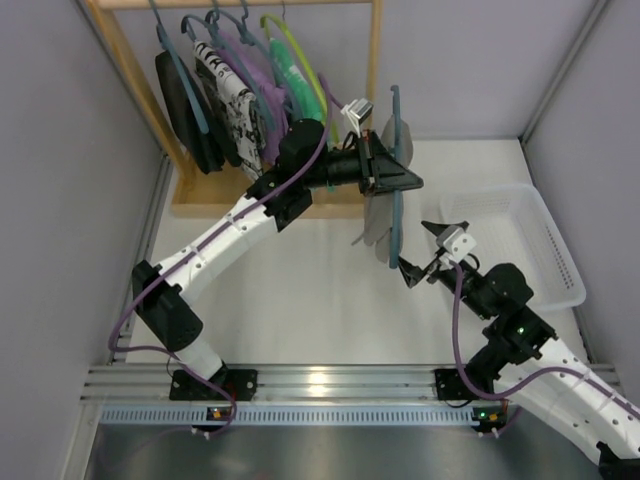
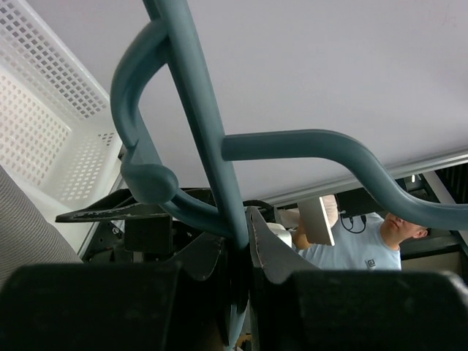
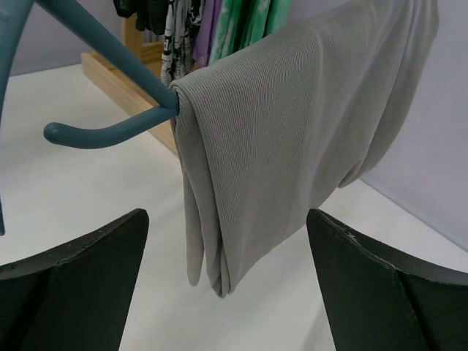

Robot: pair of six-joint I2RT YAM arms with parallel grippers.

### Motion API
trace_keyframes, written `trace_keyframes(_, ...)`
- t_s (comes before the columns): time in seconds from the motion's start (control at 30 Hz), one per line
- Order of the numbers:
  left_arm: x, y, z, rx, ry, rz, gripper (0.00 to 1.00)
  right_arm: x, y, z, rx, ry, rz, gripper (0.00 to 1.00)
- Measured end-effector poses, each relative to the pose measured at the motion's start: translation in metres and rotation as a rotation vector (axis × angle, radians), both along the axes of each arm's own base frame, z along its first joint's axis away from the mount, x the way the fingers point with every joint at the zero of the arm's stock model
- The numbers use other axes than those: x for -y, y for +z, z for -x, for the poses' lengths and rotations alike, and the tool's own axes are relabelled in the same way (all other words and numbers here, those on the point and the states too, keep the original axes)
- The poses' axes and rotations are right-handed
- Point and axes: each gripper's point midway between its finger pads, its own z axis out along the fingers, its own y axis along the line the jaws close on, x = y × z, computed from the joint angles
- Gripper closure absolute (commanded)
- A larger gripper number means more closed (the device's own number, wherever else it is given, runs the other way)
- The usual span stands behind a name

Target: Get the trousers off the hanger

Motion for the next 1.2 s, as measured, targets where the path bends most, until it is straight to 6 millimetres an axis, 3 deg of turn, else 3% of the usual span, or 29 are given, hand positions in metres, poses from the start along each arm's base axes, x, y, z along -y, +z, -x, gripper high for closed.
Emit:
trace_keyframes(0.43, -0.001, 0.005, 0.005, 0.007, -0.008, 0.007, 1.00, -0.010, 0.001, -0.020, 0.040, -0.023, 0.011, 0.31)
trace_keyframes(0.63, -0.003, 0.008, 0.010, 0.014, -0.013, 0.012, 1.00, -0.004, -0.007, -0.038, 0.012, -0.068, 0.020, 0.44)
trace_keyframes(0.87, -0.006, 0.011, 0.013, 0.019, -0.013, 0.017, 1.00, 0.007, 0.005, -0.049, 0.029, -0.100, 0.001, 0.44)
trace_keyframes(1.2, -0.006, 0.009, 0.013, 0.015, -0.013, 0.014, 1.00, -0.008, 0.017, -0.046, 0.048, -0.007, 0.005, 0.35)
